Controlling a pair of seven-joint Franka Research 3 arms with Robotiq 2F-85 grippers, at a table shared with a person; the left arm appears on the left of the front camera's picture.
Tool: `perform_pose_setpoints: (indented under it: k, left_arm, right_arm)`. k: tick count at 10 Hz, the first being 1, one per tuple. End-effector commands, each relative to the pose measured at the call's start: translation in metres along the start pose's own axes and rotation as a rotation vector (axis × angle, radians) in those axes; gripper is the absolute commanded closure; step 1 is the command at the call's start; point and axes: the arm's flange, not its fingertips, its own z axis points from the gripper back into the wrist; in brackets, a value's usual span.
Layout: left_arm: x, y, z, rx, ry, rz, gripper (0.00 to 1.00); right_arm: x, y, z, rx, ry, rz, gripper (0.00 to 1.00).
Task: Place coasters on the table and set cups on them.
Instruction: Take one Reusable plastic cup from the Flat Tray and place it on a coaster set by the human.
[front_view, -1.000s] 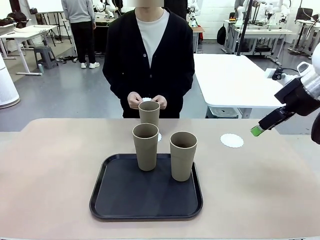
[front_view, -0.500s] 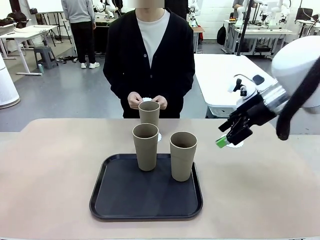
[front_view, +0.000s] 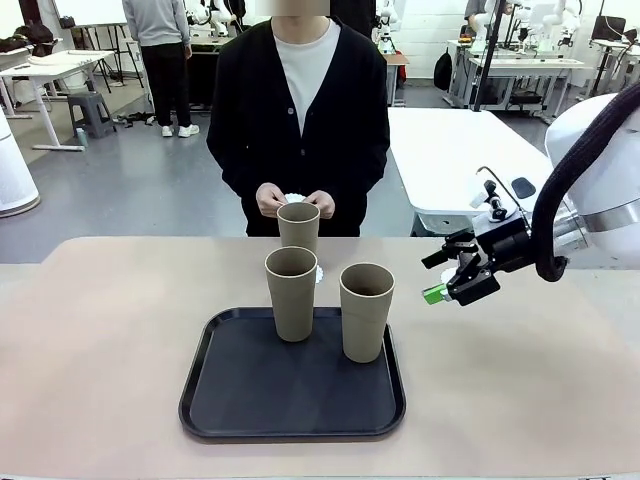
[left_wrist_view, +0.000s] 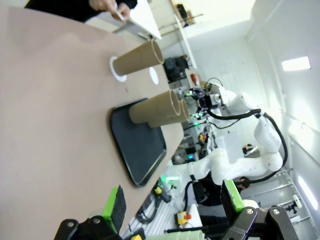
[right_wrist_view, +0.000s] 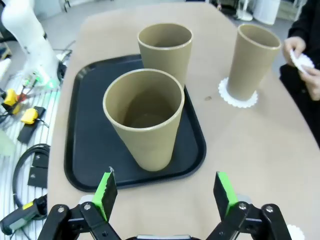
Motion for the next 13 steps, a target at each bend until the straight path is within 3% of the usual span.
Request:
perform_pose_setpoints:
  k: [1,4,5,8,10,13]
  left_arm:
    - [-0.002,-0.001,0.001,0.005,-0.002,0.004,0.00]
    - [-0.002,-0.001,0.001,0.005,-0.002,0.004,0.00]
    - [-0.002,-0.001,0.001,0.005,-0.002,0.004,0.00]
    - [-0.002,-0.001,0.001,0.005,-0.002,0.004,0.00]
    - [-0.002,-0.001,0.001,0.005,-0.002,0.004,0.00]
    - [-0.002,-0.001,0.001,0.005,-0.002,0.004,0.00]
  right_arm:
    - [0.010,0.001,0.004,-0.027,0.019,0.006,0.00]
    - [0.003,0.000,0.003,-0.017,0.028,0.012,0.00]
    - [-0.006,-0.002,0.001,-0.003,-0.060,0.060,0.00]
    - [-0.031,-0.001,-0.008,0.027,-0.150,0.036,0.00]
    - [-0.043,0.000,-0.026,0.063,-0.150,0.038,0.00]
    - [-0.053,0.003,-0.042,0.085,-0.242,0.133,0.00]
